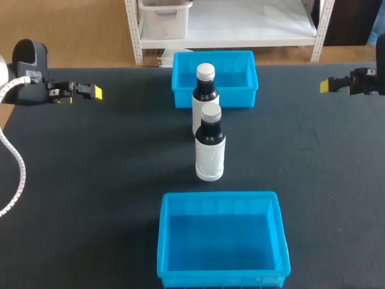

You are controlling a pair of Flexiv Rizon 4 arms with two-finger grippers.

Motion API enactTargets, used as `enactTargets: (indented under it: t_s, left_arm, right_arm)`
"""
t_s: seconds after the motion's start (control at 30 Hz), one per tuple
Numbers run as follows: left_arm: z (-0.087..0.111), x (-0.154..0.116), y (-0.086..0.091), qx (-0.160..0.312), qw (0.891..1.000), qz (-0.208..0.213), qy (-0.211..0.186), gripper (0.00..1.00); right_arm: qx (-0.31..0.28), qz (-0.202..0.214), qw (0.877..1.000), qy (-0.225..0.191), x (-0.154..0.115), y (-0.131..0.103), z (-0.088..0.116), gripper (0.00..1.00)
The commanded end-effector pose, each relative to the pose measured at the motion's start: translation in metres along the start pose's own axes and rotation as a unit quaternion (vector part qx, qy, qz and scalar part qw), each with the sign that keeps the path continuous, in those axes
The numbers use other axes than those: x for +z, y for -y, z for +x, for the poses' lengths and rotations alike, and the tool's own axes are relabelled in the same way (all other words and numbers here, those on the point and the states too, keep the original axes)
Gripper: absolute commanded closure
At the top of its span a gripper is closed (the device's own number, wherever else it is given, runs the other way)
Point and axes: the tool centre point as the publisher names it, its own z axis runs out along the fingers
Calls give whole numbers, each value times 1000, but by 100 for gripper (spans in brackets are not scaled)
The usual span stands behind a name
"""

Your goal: Pick up the bottle, and place it in the far bin if it is heavy, or in the near bin if it is light.

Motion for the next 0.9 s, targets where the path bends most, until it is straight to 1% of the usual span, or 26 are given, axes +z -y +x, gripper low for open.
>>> enactTargets:
  t_s: [0.03,0.4,0.43,0.5,0.53,0.57,0.6,0.67,0.7,0.73,0.9]
  left_arm:
    - [0,0,0,0,1000,0,0,0]
    - [0,0,0,0,1000,0,0,0]
    - [0,0,0,0,1000,0,0,0]
    - [0,0,0,0,1000,0,0,0]
    - [0,0,0,0,1000,0,0,0]
    - [0,0,0,0,1000,0,0,0]
    - [0,0,0,0,1000,0,0,0]
    - [0,0,0,0,1000,0,0,0]
    - [0,0,0,0,1000,0,0,0]
    - [0,0,0,0,1000,0,0,0]
    - [0,0,0,0,1000,0,0,0]
  right_arm:
    - [0,1,1000,0,-1,-1,0,0]
    - [0,1,1000,0,-1,-1,0,0]
    - [-36,-21,999,1,1,1,-1,0]
    - [-94,-52,994,-13,3,7,-5,0]
    - [-137,-96,986,-19,4,8,-7,0]
    - [-171,-117,978,-24,2,8,-9,0]
    - [-205,-148,967,-32,1,8,-11,0]
    - [-290,-219,930,-53,-4,5,-11,0]
    - [-329,-266,903,-73,-7,3,-10,0]
    - [-364,-300,877,-87,-11,1,-9,0]
    - [-364,-300,877,-87,-11,1,-9,0]
